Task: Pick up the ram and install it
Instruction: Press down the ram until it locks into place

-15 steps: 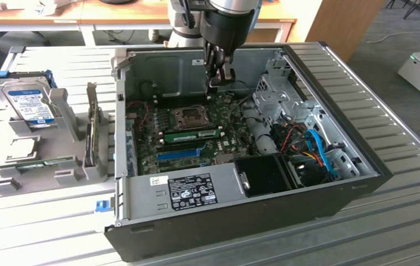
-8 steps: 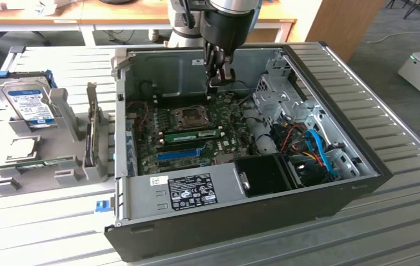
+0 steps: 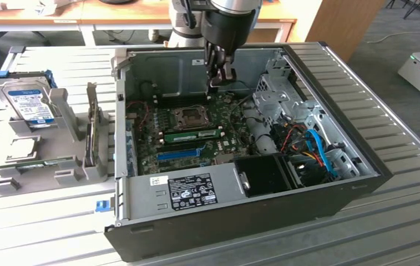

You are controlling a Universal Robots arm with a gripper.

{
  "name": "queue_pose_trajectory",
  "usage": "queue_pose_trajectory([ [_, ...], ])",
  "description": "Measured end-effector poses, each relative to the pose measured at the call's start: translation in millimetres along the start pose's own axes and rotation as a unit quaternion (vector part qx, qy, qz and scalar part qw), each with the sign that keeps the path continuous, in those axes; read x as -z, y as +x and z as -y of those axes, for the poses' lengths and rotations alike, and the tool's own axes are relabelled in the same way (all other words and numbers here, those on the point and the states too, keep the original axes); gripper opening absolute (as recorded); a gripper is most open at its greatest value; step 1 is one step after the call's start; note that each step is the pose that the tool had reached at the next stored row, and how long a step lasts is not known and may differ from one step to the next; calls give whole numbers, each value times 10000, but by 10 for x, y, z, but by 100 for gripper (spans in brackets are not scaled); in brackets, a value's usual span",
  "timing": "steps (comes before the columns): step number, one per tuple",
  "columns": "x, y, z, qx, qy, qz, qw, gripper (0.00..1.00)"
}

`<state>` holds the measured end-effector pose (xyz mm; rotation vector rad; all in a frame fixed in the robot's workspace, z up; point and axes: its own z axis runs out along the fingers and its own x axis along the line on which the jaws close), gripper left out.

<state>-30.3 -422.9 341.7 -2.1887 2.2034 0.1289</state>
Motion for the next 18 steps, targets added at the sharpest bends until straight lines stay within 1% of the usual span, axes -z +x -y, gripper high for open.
queue_pose_trajectory([
  [6,2,0,74,1,0,5,10000,11],
  [13,2,-1,153,1,0,19,10000,11],
  [18,1,-1,243,2,0,22,10000,11],
])
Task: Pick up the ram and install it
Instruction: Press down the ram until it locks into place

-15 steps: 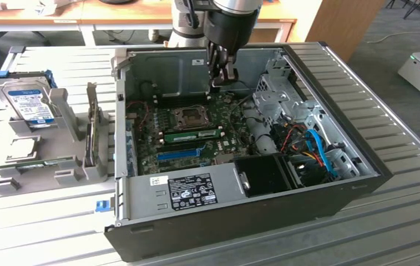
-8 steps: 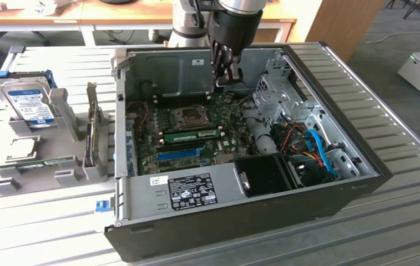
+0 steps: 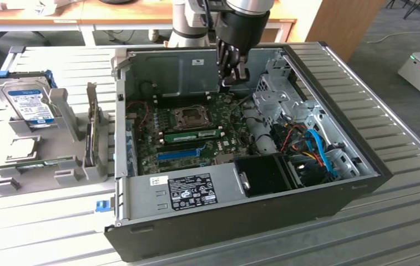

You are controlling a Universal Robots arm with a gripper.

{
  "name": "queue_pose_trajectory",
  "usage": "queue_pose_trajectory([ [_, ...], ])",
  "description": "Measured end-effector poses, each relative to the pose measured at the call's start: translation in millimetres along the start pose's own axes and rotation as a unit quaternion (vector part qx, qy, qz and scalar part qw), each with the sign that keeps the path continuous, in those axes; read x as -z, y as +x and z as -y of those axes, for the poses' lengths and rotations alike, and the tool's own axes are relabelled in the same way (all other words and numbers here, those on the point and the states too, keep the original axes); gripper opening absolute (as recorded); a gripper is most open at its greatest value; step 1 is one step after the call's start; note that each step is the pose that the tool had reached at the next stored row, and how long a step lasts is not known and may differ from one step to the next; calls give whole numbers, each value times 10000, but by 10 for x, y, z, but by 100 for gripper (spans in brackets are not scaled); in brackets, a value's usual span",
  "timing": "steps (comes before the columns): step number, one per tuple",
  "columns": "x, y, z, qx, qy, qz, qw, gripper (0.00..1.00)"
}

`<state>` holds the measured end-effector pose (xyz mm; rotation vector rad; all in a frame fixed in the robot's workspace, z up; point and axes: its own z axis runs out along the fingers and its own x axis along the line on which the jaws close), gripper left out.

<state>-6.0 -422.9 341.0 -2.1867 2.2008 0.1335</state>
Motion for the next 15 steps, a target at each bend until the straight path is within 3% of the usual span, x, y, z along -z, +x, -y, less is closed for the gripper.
queue_pose_trajectory([
  [9,-4,-1,34,2,0,1,10000,11],
  [15,-73,6,36,2,0,0,10000,11],
])
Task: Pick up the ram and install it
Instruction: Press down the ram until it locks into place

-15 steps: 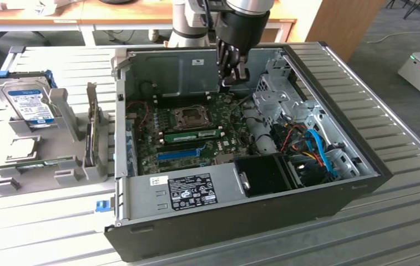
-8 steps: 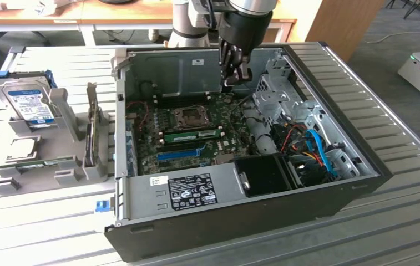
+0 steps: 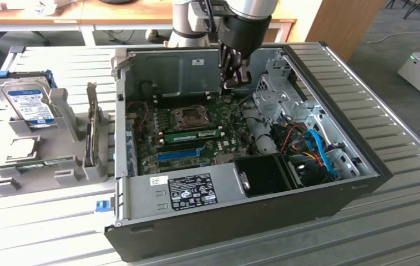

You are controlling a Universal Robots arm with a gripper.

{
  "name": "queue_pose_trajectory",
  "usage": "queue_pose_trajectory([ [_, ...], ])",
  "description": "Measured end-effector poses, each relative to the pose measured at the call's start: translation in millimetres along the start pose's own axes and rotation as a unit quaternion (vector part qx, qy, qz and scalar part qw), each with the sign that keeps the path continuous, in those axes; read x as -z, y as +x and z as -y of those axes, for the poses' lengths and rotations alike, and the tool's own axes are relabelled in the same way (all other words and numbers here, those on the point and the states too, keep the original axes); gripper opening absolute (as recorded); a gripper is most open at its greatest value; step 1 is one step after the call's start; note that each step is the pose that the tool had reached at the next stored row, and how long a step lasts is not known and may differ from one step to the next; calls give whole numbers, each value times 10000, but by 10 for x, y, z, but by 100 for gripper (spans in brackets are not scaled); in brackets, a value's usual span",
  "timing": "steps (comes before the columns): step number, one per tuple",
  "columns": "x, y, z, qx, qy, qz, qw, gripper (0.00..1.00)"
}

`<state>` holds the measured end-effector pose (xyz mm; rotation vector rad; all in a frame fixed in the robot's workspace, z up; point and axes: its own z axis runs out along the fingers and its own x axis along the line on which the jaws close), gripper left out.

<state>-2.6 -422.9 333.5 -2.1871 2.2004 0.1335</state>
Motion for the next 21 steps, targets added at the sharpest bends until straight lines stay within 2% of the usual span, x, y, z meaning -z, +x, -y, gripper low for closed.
queue_pose_trajectory([
  [21,-345,30,12,0,4,2,10000,11],
])
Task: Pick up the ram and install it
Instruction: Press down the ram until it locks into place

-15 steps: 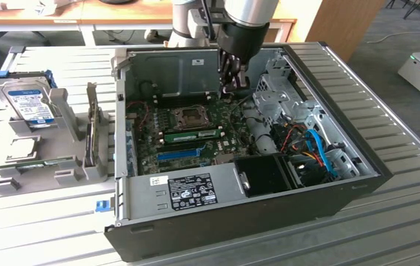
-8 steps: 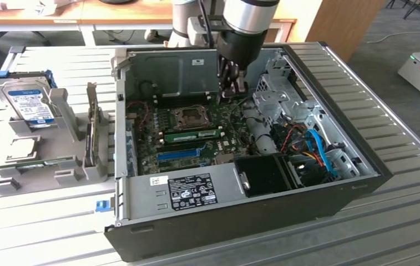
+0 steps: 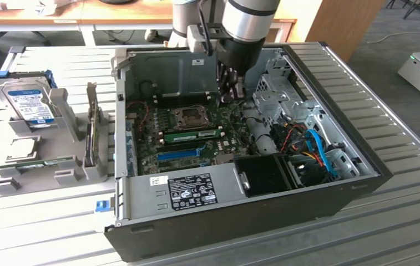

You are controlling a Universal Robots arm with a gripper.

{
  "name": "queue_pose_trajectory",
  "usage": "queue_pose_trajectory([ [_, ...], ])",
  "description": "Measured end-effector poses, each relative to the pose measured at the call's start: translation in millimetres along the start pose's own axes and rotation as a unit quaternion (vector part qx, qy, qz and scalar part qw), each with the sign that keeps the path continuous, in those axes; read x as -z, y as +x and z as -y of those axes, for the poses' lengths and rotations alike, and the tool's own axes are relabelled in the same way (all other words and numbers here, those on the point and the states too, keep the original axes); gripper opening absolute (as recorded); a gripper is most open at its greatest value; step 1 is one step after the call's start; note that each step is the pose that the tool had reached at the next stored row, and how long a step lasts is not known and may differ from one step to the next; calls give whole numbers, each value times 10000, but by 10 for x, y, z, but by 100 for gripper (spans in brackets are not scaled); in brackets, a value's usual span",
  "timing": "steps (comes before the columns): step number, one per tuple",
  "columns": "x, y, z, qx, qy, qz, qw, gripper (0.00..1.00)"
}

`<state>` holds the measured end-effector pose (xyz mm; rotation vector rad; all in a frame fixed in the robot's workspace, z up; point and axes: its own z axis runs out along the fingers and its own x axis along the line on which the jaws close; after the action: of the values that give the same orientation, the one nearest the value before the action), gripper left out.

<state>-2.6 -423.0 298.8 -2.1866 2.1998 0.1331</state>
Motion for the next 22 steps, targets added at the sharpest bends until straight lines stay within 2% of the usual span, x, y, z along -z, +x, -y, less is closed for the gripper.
queue_pose_trajectory([
  [22,-256,22,9,0,2,0,10000,11],
])
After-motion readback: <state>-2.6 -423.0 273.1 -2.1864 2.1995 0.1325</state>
